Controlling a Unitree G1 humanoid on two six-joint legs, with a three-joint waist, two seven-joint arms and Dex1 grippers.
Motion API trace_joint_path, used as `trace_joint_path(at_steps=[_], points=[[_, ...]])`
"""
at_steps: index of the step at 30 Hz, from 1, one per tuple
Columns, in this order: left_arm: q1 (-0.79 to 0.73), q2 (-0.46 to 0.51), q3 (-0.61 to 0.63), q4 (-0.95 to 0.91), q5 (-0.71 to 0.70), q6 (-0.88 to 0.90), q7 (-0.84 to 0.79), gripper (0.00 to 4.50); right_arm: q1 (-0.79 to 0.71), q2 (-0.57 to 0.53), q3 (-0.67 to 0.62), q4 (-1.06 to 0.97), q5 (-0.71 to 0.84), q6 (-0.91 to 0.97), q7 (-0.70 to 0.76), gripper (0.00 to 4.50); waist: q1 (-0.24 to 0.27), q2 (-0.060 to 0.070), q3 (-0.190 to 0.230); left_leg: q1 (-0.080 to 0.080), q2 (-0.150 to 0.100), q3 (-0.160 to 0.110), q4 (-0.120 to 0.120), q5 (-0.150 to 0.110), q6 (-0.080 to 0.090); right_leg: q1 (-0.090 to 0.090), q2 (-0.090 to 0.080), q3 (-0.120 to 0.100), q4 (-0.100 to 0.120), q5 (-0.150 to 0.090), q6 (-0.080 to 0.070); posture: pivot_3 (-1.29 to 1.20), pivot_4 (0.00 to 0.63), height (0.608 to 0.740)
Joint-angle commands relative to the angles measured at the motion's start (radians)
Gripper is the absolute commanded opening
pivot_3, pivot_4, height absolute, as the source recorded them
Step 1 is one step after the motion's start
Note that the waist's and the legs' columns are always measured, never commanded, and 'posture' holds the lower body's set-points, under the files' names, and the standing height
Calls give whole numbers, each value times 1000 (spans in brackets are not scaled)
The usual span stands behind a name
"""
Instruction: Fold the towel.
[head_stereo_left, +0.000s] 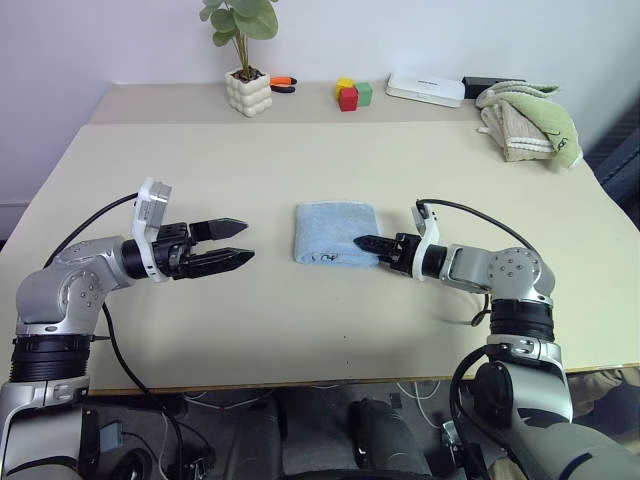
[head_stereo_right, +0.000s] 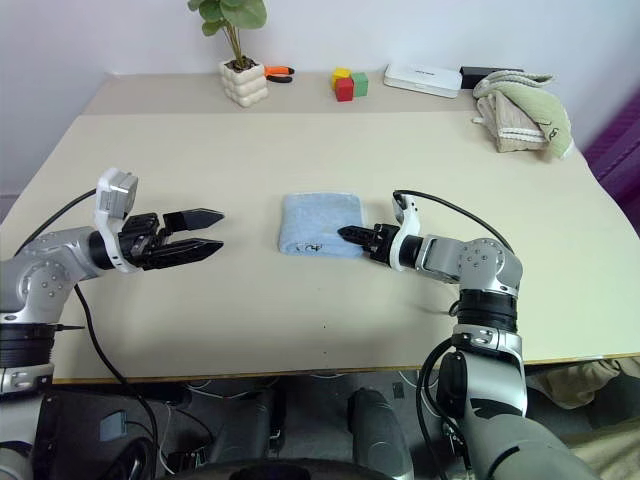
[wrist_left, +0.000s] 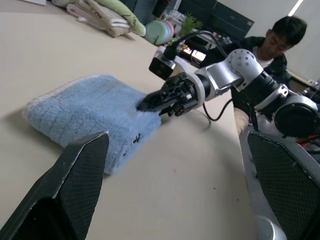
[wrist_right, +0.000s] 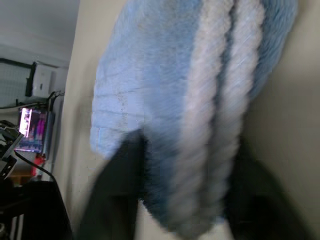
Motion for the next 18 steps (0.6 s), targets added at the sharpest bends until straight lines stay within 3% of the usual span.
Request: trace_joint_path(at_steps=[1,8,12,18], points=[[-22,-3,29,-20,-22,-7,14,4500,-30,-7,-22,-1,6,-15,1,120,0,0,0,0,0,0,0,0,0,0,0,0,0,0,0,0,150,740],[-35,-31,15,-13,-16,-20,29,4500,-42,-31,-90,13,13,-72,-15,45,3,0,0,0,0,0,1,0,0,0,0,0,0,0,0,0,150,740],[-75,-68,-4,33,8,-59,19,4500,-47,-42,-240,10,36,-181,-118,45,10,0,0,0,0,0,1,0,0,1,0,0,0,0,0,0,150,740],[-190,-130,-68,217,93,-180,-54,4500,48,-69,-501,-149,85,-328,-360,45,8,0,0,0,-1,0,1,0,0,1,-1,0,-1,0,0,0,150,740]])
